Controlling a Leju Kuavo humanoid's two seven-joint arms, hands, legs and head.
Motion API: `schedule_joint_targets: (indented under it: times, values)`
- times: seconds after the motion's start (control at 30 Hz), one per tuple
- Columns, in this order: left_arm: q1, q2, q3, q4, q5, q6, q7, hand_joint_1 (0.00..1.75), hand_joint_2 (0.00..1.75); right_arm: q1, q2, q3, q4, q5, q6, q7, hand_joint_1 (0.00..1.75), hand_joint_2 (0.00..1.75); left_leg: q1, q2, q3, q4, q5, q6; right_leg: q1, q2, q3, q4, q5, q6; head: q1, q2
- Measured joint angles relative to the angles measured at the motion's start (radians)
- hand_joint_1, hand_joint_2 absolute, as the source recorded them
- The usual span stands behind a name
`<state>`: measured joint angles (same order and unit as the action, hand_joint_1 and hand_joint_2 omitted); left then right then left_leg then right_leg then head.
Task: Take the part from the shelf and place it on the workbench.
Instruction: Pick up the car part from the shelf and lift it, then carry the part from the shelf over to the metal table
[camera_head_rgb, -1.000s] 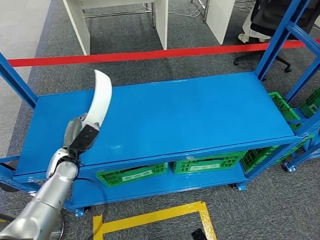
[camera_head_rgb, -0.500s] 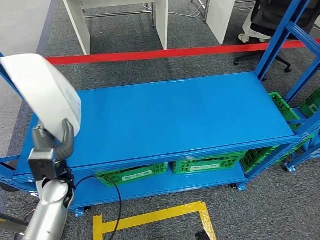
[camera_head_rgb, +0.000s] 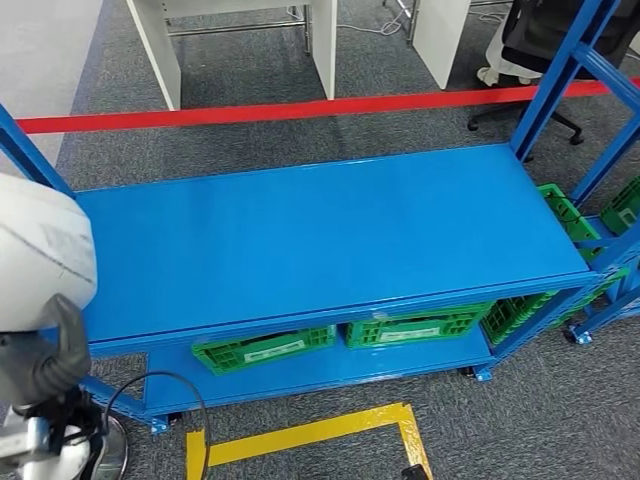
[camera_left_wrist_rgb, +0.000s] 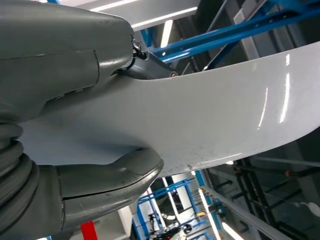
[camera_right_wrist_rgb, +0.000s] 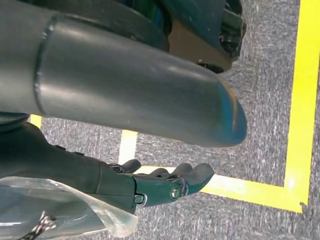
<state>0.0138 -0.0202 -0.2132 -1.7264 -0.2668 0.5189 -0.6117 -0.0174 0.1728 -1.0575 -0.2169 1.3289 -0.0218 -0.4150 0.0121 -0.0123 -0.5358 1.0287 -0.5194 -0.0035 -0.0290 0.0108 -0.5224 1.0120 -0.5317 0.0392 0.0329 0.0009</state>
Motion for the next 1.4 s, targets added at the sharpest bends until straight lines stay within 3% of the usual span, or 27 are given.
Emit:
schedule_joint_targets:
  times: [0.13,0.23,0.3,0.37,0.4,0.43,0.5,0.57,0.63,0.7,0.77,0.87,0.9,0.93,0.97,1.03,1.1,1.2,1.27,1.3,1.4]
  values:
    - [0.057,0.011,0.008,-0.057,0.000,-0.002,-0.016,1.75,1.75,0.001,0.000,-0.014,0.000,-0.010,-0.020,0.004,0.00,0.00,-0.004,0.000,-0.001,0.005,-0.004,0.009,-0.004,0.000,0.002,-0.003,0.001,0.008,0.000,0.000]
    - [0.092,0.011,0.013,-0.093,-0.002,0.009,-0.022,1.75,1.75,0.001,0.000,-0.028,-0.003,-0.027,-0.054,0.023,0.00,0.00,-0.001,0.003,0.010,-0.017,0.006,0.026,-0.005,-0.001,0.000,0.000,-0.005,0.018,0.001,0.000]
    - [0.114,0.010,0.017,-0.112,0.001,0.018,-0.024,1.75,1.75,0.001,0.000,-0.040,-0.007,-0.037,-0.073,0.033,0.00,0.00,0.004,0.007,0.021,-0.034,0.015,0.037,-0.003,-0.005,-0.044,0.080,-0.046,0.020,0.006,0.000]
    - [0.139,0.008,0.025,-0.125,0.010,0.026,-0.024,1.75,1.75,0.002,0.000,-0.053,-0.013,-0.045,-0.097,0.051,0.00,0.00,0.002,0.009,0.023,-0.036,0.013,0.041,-0.001,-0.005,-0.122,0.218,-0.096,0.021,0.008,0.000]
    - [0.151,0.005,0.030,-0.130,0.015,0.030,-0.023,1.75,1.75,0.003,0.000,-0.060,-0.016,-0.049,-0.111,0.065,0.00,0.00,0.001,0.009,0.024,-0.035,0.011,0.042,-0.001,-0.005,-0.152,0.264,-0.102,0.022,0.008,0.000]
    - [0.163,0.003,0.035,-0.135,0.018,0.034,-0.023,1.75,1.75,0.004,0.000,-0.068,-0.019,-0.052,-0.126,0.078,0.00,0.00,0.001,0.009,0.028,-0.035,0.008,0.041,-0.001,-0.006,-0.167,0.275,-0.087,0.023,0.008,0.000]
    - [0.182,-0.002,0.047,-0.143,0.024,0.041,-0.024,1.75,1.75,0.005,0.000,-0.081,-0.026,-0.054,-0.151,0.101,0.00,0.00,0.003,0.008,0.040,-0.034,-0.002,0.034,-0.002,-0.007,-0.139,0.186,-0.007,0.021,0.008,0.000]
    - [0.193,-0.005,0.057,-0.149,0.027,0.045,-0.023,1.75,1.75,0.004,0.001,-0.090,-0.031,-0.054,-0.164,0.114,0.00,0.00,0.001,0.007,0.050,-0.029,-0.017,0.022,0.000,-0.010,-0.084,0.069,0.045,0.016,0.007,0.000]
    - [0.199,-0.007,0.065,-0.156,0.027,0.049,-0.023,1.75,1.75,0.003,0.002,-0.097,-0.036,-0.054,-0.171,0.121,0.00,0.00,-0.001,0.007,0.049,-0.023,-0.025,0.009,0.004,-0.010,-0.059,0.025,0.041,0.005,0.006,0.000]
    - [0.205,-0.009,0.074,-0.163,0.023,0.059,-0.022,1.75,1.75,0.003,0.003,-0.109,-0.042,-0.058,-0.184,0.128,0.00,0.00,-0.001,0.008,0.048,-0.019,-0.029,0.001,0.005,-0.008,-0.055,0.021,0.035,-0.008,0.004,0.000]
    - [0.210,-0.013,0.084,-0.168,0.017,0.079,-0.016,1.75,1.75,0.003,0.006,-0.125,-0.050,-0.074,-0.201,0.136,0.00,0.00,0.000,0.009,0.033,0.020,-0.053,-0.006,0.001,-0.010,-0.048,0.018,0.032,-0.017,0.002,0.000]
    - [0.218,-0.021,0.101,-0.174,0.015,0.104,-0.004,1.75,1.75,-0.002,0.011,-0.160,-0.066,-0.113,-0.220,0.147,0.00,0.00,0.001,0.009,-0.063,0.208,-0.132,-0.014,0.002,-0.012,-0.039,0.017,0.025,-0.028,-0.002,0.000]
    - [0.221,-0.024,0.105,-0.174,0.015,0.109,-0.001,1.75,1.75,-0.004,0.013,-0.173,-0.072,-0.126,-0.224,0.150,0.00,0.00,0.001,0.009,-0.096,0.262,-0.142,-0.014,0.003,-0.012,-0.036,0.017,0.022,-0.030,-0.002,0.000]
    - [0.224,-0.027,0.109,-0.174,0.015,0.115,0.002,1.75,1.75,-0.005,0.015,-0.185,-0.078,-0.140,-0.229,0.152,0.00,0.00,0.001,0.009,-0.115,0.284,-0.132,-0.012,0.004,-0.011,-0.031,0.017,0.019,-0.032,-0.002,0.000]
    - [0.226,-0.031,0.112,-0.174,0.014,0.122,0.006,1.75,1.75,-0.007,0.017,-0.198,-0.085,-0.155,-0.232,0.154,0.00,0.00,0.000,0.009,-0.115,0.265,-0.101,-0.010,0.004,-0.010,-0.025,0.017,0.016,-0.032,-0.002,0.000]
    - [0.227,-0.040,0.119,-0.174,0.010,0.137,0.015,1.75,1.75,-0.012,0.023,-0.223,-0.098,-0.182,-0.236,0.153,0.00,0.00,-0.001,0.009,-0.078,0.149,-0.012,0.000,0.005,-0.008,-0.015,0.016,0.008,-0.030,-0.002,0.000]
    - [0.227,-0.048,0.123,-0.174,0.006,0.150,0.026,1.75,1.75,-0.017,0.031,-0.242,-0.111,-0.192,-0.235,0.144,0.00,0.00,-0.005,0.009,-0.044,0.051,0.032,0.009,0.008,-0.006,-0.011,0.017,0.003,-0.022,-0.002,0.000]
    - [0.229,-0.060,0.128,-0.175,0.004,0.164,0.035,1.75,1.75,-0.020,0.040,-0.253,-0.122,-0.180,-0.231,0.129,0.00,0.00,-0.008,0.007,-0.038,0.015,0.025,0.020,0.009,-0.009,-0.016,0.014,0.004,-0.005,-0.001,0.000]
    - [0.230,-0.067,0.131,-0.175,0.001,0.169,0.037,1.75,1.75,-0.021,0.045,-0.256,-0.126,-0.166,-0.232,0.130,0.00,0.00,-0.004,0.007,-0.035,0.004,0.030,0.030,0.009,-0.010,-0.027,0.031,-0.013,0.004,0.000,0.000]
    - [0.230,-0.071,0.132,-0.175,0.000,0.171,0.038,1.75,1.75,-0.021,0.047,-0.256,-0.128,-0.157,-0.232,0.135,0.00,0.00,-0.002,0.008,-0.032,-0.001,0.032,0.035,0.009,-0.010,-0.045,0.065,-0.035,0.007,0.001,0.000]
    - [0.229,-0.079,0.133,-0.174,-0.008,0.175,0.046,1.75,1.75,-0.019,0.050,-0.254,-0.127,-0.113,-0.231,0.160,0.00,0.00,-0.006,0.011,-0.032,-0.002,0.033,0.040,0.009,-0.010,-0.137,0.250,-0.113,0.013,0.004,0.000]
